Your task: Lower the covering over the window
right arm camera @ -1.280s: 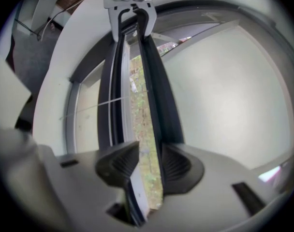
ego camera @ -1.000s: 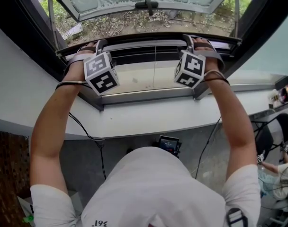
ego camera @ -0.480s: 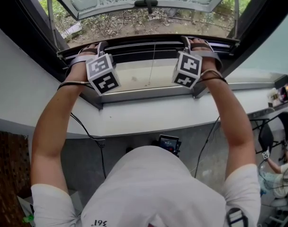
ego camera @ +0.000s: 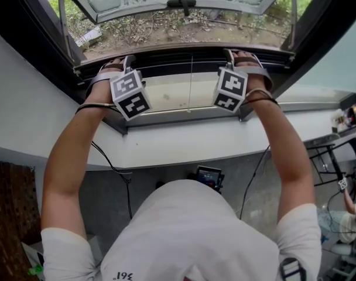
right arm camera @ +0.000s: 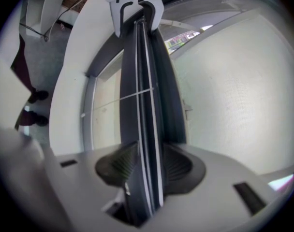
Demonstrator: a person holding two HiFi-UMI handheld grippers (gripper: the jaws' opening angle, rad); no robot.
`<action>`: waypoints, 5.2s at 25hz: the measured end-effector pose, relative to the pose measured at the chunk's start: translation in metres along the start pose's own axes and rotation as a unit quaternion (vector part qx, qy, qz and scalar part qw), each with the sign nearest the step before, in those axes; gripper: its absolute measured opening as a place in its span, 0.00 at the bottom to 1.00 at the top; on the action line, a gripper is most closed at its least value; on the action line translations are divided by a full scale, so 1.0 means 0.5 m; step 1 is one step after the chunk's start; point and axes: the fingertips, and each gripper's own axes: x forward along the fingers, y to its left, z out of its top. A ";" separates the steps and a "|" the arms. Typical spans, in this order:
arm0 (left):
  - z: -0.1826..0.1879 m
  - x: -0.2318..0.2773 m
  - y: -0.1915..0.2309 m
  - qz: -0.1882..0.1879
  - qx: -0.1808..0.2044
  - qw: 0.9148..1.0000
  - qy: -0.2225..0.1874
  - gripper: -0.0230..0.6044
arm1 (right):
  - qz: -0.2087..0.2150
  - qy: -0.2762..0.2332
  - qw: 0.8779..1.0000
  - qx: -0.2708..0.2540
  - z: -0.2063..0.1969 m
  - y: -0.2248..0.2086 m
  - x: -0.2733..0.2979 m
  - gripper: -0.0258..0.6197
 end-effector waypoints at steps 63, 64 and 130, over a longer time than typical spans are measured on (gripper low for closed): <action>-0.011 0.049 -0.026 0.011 -0.008 0.999 -0.037 0.54 | -0.001 -0.012 1.000 0.028 0.000 0.041 0.041 0.25; -0.010 0.049 -0.027 0.011 -0.011 0.999 -0.039 0.54 | -0.004 -0.015 0.999 0.029 0.001 0.041 0.041 0.26; 0.193 -0.243 -0.014 0.070 -0.475 0.803 -0.355 0.08 | -0.006 -0.239 0.918 0.318 0.064 -0.038 -0.195 0.20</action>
